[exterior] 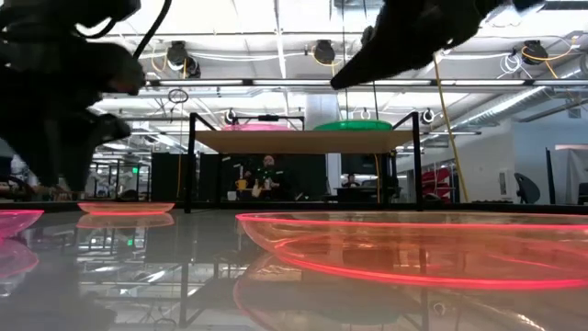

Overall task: Place and stack plates onto a shelf
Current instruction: Stack the pink plate on top of the pink plate on the shelf

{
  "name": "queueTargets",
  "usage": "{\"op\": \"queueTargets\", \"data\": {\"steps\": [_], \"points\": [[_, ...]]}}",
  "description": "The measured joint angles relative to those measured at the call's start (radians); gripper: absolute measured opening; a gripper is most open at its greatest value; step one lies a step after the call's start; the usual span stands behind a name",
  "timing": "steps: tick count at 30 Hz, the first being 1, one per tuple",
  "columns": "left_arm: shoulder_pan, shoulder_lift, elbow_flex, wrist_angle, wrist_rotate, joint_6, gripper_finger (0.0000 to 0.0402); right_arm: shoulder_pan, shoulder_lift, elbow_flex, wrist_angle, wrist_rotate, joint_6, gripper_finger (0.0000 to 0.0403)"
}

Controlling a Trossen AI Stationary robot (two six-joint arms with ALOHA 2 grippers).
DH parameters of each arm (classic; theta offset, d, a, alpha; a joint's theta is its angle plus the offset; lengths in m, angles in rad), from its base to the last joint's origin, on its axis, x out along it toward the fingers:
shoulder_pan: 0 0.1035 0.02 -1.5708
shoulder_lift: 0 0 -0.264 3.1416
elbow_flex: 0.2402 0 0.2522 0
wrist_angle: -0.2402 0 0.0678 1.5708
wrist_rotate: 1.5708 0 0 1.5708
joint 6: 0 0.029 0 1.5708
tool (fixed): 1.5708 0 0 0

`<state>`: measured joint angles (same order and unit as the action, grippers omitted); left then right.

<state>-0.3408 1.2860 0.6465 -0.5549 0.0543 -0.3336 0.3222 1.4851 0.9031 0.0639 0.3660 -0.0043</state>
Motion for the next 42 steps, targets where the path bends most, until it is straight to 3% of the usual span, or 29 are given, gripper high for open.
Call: {"op": "queueTargets", "data": {"steps": [4, 13, 22, 30, 33, 39, 42], "points": [[-0.03, 0.003, -0.015, 0.014, 0.065, -0.029, 0.0154, 0.0, -0.059, -0.077, 0.088, 0.0, 0.001, 0.0043], [-0.119, 0.019, -0.016, 0.065, 0.069, -0.049, 0.0154, 0.001, -0.186, -0.174, 0.188, 0.0, 0.019, 0.0043], [-0.116, 0.065, -0.054, 0.122, 0.071, -0.044, 0.0154, 0.001, -0.218, -0.212, 0.214, -0.001, 0.019, 0.0043], [-0.102, 0.107, -0.1, 0.269, 0.16, -0.043, 0.0153, 0.001, -0.218, -0.212, 0.238, -0.001, 0.016, 0.0043], [-0.094, 0.114, -0.1, 0.266, 0.158, -0.035, 0.0128, 0.001, -0.218, -0.212, 0.238, -0.001, 0.014, 0.0043], [-0.063, 0.113, -0.098, 0.255, 0.173, -0.011, 0.0021, 0.001, -0.218, -0.212, 0.237, -0.001, 0.01, 0.0043], [-0.041, 0.1, -0.099, 0.25, 0.223, 0.021, 0.0007, 0.001, -0.218, -0.212, 0.238, -0.001, 0.008, 0.0043]]}}
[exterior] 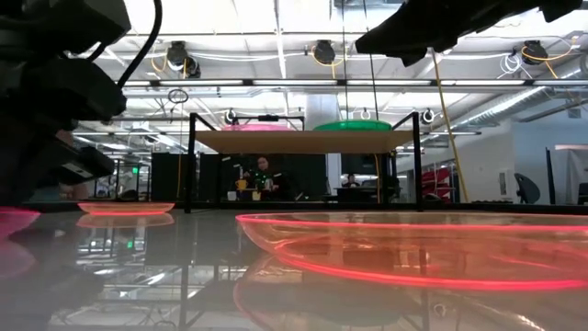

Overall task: Place and stack plates onto a shelf
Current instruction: Stack the pink plate on top of the pink plate on the shelf

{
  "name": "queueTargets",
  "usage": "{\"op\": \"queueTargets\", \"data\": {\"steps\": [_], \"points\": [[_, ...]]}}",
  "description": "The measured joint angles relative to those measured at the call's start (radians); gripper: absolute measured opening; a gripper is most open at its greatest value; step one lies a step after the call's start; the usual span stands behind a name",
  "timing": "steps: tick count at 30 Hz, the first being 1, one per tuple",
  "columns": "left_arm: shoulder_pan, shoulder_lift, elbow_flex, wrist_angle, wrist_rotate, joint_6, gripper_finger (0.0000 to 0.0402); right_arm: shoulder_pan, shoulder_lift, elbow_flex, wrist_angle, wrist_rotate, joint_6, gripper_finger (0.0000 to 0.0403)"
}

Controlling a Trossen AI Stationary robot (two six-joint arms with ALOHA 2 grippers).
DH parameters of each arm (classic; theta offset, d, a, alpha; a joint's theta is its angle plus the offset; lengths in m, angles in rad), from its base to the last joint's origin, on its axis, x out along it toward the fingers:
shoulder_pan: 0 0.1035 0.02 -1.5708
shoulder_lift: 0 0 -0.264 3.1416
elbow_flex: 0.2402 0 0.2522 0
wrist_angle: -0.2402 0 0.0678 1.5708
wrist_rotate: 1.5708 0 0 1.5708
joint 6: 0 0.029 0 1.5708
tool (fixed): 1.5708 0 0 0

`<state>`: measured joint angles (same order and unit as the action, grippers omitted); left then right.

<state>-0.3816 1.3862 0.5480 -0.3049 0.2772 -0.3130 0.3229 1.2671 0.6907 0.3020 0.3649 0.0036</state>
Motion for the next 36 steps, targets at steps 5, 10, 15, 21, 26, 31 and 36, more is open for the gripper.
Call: {"op": "queueTargets", "data": {"steps": [5, 10, 15, 21, 26, 31, 36], "points": [[0.052, -0.016, 0.073, -0.091, -0.009, 0.115, 0.0004, 0.0, 0.0, 0.0, 0.0, 0.0, -0.016, 0.0043], [0.127, -0.026, 0.252, -0.263, -0.127, 0.256, 0.0003, 0.0, 0.0, 0.0, 0.0, 0.0, -0.019, 0.0043], [0.272, -0.026, 0.455, -0.399, -0.22, 0.408, 0.0002, 0.0, 0.0, 0.0, 0.002, -0.003, -0.019, 0.0043], [0.526, -0.027, 0.688, -0.424, -0.225, 0.488, 0.0001, 0.0, 0.0, 0.0, 0.0, -0.003, -0.019, 0.0043], [0.742, -0.027, 0.806, -0.377, -0.206, 0.476, 0.0001, 0.0, 0.0, 0.0, 0.0, -0.003, -0.023, 0.0043], [0.931, -0.021, 0.836, -0.337, -0.093, 0.403, 0.0001, 0.0, 0.0, 0.0, 0.001, -0.003, -0.023, 0.0043], [1.053, 0.02, 0.835, -0.276, 0.047, 0.316, 0.0001, -0.001, 0.0, -0.001, 0.003, -0.004, -0.024, 0.0043]]}}
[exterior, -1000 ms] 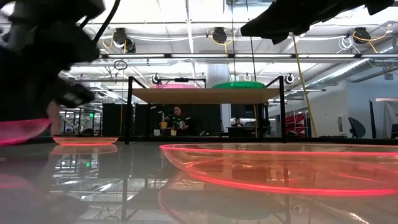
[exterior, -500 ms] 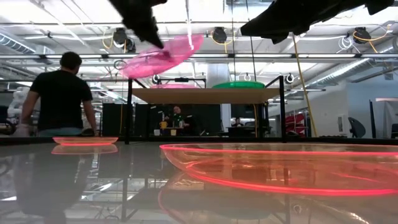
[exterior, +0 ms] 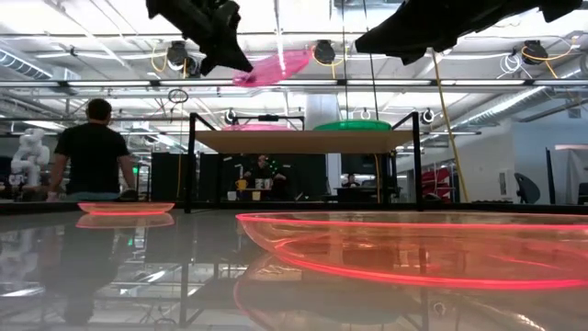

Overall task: Place and stack plates onto a shelf
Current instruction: Stack the pink plate on top of the pink plate on the shelf

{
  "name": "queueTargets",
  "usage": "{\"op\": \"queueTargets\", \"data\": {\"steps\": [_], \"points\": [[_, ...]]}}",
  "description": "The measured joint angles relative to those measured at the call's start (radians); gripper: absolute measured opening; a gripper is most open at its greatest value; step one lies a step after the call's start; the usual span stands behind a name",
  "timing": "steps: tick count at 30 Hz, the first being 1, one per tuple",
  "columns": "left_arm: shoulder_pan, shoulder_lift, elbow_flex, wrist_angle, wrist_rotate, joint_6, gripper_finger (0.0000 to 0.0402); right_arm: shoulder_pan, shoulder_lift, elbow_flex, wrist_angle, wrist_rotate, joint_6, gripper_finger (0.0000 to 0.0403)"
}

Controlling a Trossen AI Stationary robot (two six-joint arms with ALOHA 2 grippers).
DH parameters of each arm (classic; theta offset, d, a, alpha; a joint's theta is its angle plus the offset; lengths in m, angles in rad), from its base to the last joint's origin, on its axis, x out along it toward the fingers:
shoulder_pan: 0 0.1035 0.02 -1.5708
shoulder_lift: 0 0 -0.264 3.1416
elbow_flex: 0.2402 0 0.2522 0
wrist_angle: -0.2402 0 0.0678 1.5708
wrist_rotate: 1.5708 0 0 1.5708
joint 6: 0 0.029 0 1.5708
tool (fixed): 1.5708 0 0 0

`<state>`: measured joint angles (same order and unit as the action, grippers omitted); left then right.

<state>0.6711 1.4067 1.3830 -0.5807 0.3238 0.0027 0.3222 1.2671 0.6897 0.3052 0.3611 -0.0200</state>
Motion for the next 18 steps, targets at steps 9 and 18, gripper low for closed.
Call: {"op": "queueTargets", "data": {"steps": [9, 18], "points": [[0.061, 0.108, 0.0, 0.18, 0.107, -0.098, 0.0001, -0.006, 0.0, -0.076, 0.098, 0.001, -0.02, 0.0043], [0.11, 0.153, 0.0, 0.194, 0.11, -0.11, 0.0001, -0.007, 0.0, -0.113, 0.167, 0.002, -0.027, 0.0043]]}}
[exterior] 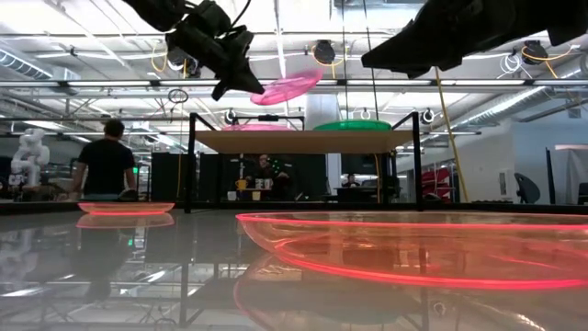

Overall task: Place and stack plates onto a shelf
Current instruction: Stack the pink plate on top of the pink plate on the shelf

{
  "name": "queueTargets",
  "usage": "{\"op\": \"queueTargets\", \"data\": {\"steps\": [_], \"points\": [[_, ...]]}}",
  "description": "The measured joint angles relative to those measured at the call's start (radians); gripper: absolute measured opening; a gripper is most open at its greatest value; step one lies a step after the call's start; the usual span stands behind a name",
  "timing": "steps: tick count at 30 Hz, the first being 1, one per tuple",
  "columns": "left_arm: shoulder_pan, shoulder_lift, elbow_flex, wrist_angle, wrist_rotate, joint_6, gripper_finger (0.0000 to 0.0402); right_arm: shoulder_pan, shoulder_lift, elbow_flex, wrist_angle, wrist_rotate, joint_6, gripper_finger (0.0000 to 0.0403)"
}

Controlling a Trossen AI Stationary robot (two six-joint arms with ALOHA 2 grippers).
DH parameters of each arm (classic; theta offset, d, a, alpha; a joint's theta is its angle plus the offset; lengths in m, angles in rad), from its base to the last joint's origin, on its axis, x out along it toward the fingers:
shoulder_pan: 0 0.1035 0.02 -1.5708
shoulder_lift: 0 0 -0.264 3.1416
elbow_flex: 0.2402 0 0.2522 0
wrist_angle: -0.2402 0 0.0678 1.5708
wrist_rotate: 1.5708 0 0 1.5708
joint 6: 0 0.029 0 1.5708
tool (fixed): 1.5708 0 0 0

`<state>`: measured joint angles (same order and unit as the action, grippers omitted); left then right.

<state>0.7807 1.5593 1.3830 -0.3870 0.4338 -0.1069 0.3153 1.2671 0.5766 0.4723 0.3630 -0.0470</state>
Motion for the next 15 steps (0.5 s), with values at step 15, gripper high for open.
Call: {"op": "queueTargets", "data": {"steps": [15], "points": [[0.051, 0.001, 0.0, -0.185, -0.09, 0.053, 0.0006, 0.0, 0.0, 0.0, 0.023, 0.001, -0.018, 0.0043]]}}
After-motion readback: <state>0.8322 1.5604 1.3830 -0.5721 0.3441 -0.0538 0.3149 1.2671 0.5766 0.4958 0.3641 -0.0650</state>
